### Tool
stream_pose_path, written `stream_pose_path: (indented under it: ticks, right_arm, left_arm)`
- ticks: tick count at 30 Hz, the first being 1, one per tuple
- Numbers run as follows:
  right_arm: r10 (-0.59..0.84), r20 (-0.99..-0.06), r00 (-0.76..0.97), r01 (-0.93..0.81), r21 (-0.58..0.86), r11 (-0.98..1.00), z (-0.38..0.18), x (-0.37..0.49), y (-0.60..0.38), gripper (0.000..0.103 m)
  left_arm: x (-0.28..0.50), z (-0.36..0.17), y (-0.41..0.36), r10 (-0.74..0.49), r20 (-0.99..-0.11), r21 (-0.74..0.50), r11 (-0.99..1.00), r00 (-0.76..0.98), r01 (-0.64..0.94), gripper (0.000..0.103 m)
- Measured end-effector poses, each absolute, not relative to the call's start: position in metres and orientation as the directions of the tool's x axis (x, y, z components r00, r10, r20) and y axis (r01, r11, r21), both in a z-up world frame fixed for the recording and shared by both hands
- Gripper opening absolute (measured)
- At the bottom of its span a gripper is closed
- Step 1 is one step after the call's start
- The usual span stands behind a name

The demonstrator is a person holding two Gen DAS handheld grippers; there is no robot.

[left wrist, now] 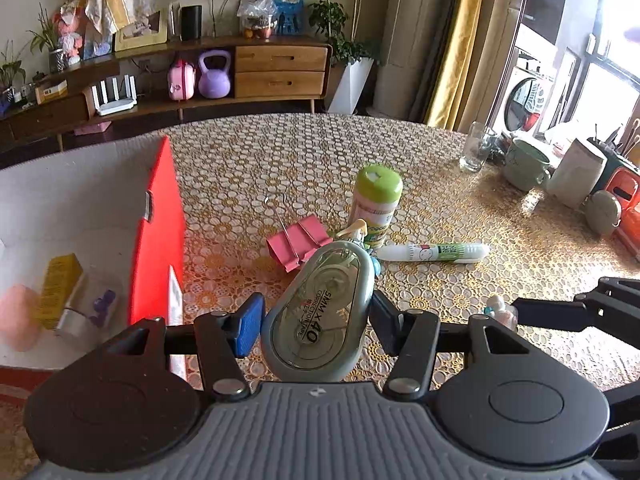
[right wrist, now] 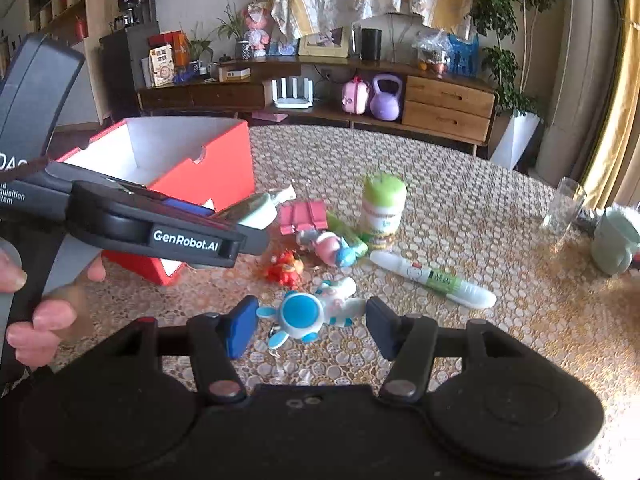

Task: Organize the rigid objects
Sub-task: 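Carry the correction-tape roller and blue-white figure over the red box with both tools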

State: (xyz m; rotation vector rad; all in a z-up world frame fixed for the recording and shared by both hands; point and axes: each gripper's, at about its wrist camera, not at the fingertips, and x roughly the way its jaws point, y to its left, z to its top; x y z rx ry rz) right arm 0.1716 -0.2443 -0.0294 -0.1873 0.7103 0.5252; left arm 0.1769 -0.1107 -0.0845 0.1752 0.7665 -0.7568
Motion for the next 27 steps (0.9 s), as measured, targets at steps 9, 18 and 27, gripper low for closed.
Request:
stream_pose_path:
  ticks: [9,18,27]
  right_arm:
    - [0.412,-0.644,0.645,-0.547,-0.013,0.837,0.005,0.158,-0.233,0.058]
    - [0.436,-0.605,0.666,-0.601,-0.089,0.794,0.035,0.145,-0.198,0.058]
    - [0.471,-0.597,0.649,-0.656,-0.125,0.744,0.048,0.149,-0.152,0.058]
  left_arm:
    - [0.164,-0.059,-0.084,-0.549,-0.669,-0.089,0.727,0.5,0.681,0.056]
    - [0.167,-0.033,-0.05,-0.53,-0.669,-0.078,0.747,0.521,0.66,0.056]
    - [0.184,-0.013,-0.008,-0.511,-0.65,-0.061,0.773,0.562,0.631,0.056]
